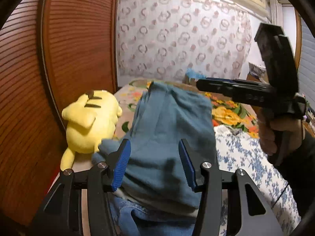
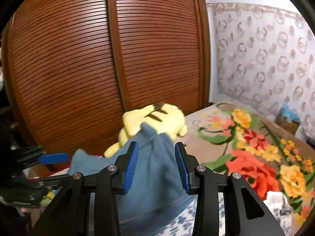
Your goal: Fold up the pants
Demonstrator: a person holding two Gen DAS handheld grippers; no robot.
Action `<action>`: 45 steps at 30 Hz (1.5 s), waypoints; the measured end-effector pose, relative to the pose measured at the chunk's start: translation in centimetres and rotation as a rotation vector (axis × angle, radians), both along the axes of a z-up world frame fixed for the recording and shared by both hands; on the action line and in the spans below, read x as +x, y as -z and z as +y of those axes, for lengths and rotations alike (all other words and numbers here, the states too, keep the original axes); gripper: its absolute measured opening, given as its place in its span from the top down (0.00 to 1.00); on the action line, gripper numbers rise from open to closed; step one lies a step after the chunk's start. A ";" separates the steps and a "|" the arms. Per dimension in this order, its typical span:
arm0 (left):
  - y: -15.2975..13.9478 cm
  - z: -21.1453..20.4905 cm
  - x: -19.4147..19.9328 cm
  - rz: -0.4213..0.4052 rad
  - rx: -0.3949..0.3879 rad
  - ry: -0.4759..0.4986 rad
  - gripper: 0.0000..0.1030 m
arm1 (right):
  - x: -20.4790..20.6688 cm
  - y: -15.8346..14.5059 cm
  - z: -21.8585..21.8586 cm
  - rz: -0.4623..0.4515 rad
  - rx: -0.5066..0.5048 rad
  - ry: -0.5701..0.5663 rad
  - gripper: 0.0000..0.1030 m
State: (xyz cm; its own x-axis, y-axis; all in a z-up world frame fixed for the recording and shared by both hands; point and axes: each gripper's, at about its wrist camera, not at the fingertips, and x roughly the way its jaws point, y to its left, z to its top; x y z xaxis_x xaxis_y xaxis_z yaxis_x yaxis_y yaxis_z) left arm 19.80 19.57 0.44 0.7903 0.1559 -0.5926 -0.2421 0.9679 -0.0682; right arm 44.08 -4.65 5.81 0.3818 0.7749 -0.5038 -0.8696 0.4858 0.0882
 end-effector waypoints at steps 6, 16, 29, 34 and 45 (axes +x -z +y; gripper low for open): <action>1.9 0.0 -0.3 0.061 -0.009 -0.009 0.50 | 1.2 2.8 1.0 0.053 -0.066 0.007 0.61; 3.3 -0.3 -0.5 0.073 -0.024 -0.019 0.50 | 2.9 3.4 2.0 0.099 -0.043 0.048 0.61; 1.8 -0.8 -1.6 0.050 0.010 -0.013 0.50 | -2.9 2.7 -1.1 0.068 -0.006 0.102 0.61; 1.2 -1.2 -2.5 0.035 0.008 0.007 0.64 | -4.9 2.0 -2.5 0.061 -0.002 0.116 0.61; -0.1 -3.5 -4.6 0.011 0.016 0.048 0.91 | -9.3 0.5 -5.7 0.043 0.013 0.152 0.61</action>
State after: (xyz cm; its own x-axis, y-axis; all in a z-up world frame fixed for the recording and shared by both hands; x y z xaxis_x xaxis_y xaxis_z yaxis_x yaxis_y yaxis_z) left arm 15.19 16.03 0.57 0.7905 0.1276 -0.5990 -0.1964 0.9792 -0.0506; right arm 34.79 -10.40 5.32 0.4734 0.7162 -0.5127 -0.7813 0.6103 0.1312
